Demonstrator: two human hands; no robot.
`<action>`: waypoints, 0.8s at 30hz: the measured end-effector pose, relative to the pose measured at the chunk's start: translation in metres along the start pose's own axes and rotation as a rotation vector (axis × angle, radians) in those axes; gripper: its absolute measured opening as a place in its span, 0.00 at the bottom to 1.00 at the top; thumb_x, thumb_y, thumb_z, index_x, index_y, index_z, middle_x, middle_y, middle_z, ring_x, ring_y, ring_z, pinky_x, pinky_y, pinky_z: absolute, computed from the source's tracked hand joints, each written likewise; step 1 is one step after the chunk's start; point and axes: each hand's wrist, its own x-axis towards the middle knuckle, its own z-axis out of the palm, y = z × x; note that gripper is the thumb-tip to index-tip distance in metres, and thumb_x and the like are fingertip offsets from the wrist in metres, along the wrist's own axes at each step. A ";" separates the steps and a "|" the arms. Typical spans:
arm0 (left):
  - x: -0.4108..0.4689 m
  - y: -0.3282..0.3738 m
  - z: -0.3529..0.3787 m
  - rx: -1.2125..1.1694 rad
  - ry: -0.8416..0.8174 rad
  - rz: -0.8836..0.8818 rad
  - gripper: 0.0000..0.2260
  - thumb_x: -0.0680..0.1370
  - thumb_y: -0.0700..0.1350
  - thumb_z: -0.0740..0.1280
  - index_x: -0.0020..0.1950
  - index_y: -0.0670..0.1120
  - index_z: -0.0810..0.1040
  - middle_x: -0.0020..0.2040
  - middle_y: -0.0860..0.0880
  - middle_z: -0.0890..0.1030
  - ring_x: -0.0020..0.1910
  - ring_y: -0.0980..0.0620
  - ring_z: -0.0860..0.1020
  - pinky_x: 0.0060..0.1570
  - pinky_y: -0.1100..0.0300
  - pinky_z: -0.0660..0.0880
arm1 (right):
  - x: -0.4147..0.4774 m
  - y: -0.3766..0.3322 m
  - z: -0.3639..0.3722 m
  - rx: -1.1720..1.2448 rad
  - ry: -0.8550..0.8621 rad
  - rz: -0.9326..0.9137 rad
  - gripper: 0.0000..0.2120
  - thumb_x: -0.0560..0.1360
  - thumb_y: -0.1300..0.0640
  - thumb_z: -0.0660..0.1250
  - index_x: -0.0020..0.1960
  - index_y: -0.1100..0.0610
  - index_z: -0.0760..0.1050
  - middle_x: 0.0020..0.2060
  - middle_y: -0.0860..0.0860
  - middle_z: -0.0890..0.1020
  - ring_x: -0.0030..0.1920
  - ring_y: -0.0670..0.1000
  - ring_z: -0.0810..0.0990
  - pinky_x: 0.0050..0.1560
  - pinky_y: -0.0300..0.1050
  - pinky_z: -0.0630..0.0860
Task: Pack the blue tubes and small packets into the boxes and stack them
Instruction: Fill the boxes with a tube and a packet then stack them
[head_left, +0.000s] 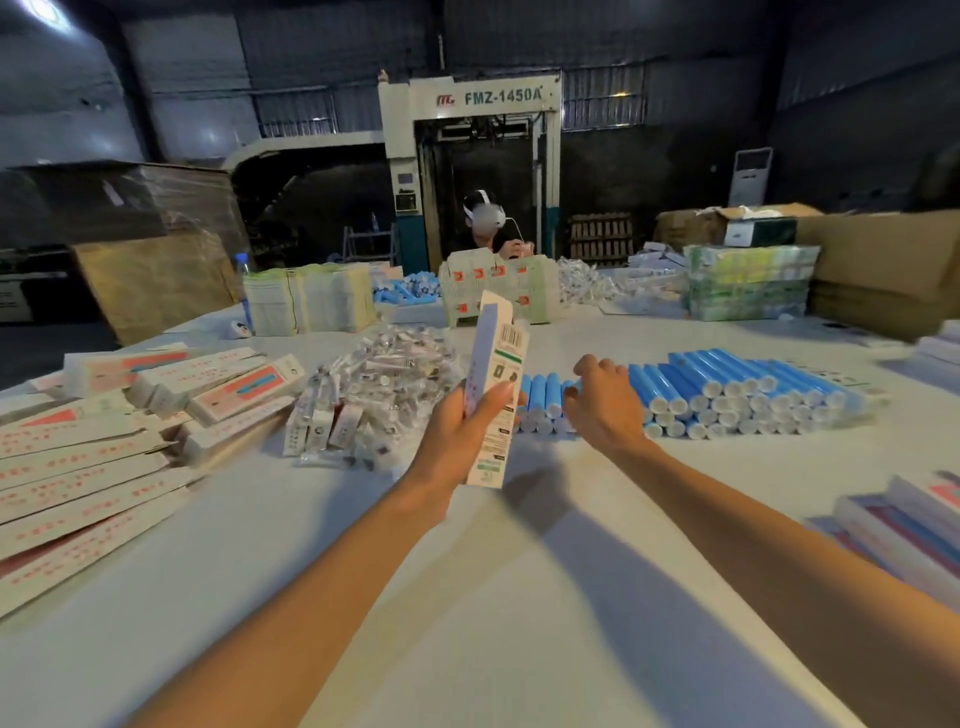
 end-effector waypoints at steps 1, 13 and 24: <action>-0.003 -0.009 0.002 -0.029 -0.004 -0.013 0.12 0.85 0.51 0.68 0.66 0.51 0.81 0.56 0.50 0.89 0.53 0.52 0.87 0.48 0.62 0.82 | 0.008 0.010 -0.004 -0.119 0.007 0.000 0.15 0.79 0.59 0.63 0.65 0.60 0.73 0.62 0.58 0.76 0.63 0.61 0.72 0.59 0.56 0.71; -0.007 -0.038 -0.003 -0.316 0.004 -0.171 0.14 0.84 0.45 0.68 0.71 0.48 0.78 0.60 0.43 0.87 0.61 0.42 0.85 0.63 0.46 0.81 | 0.029 0.062 -0.014 -0.737 -0.123 0.027 0.19 0.80 0.60 0.66 0.70 0.59 0.73 0.67 0.60 0.73 0.70 0.61 0.70 0.68 0.51 0.70; -0.003 -0.041 -0.011 -0.367 -0.004 -0.341 0.16 0.83 0.50 0.63 0.68 0.46 0.80 0.58 0.43 0.88 0.51 0.45 0.88 0.58 0.45 0.83 | 0.025 0.054 -0.026 -0.742 -0.260 0.093 0.21 0.82 0.60 0.61 0.74 0.63 0.68 0.69 0.63 0.71 0.69 0.62 0.72 0.66 0.52 0.73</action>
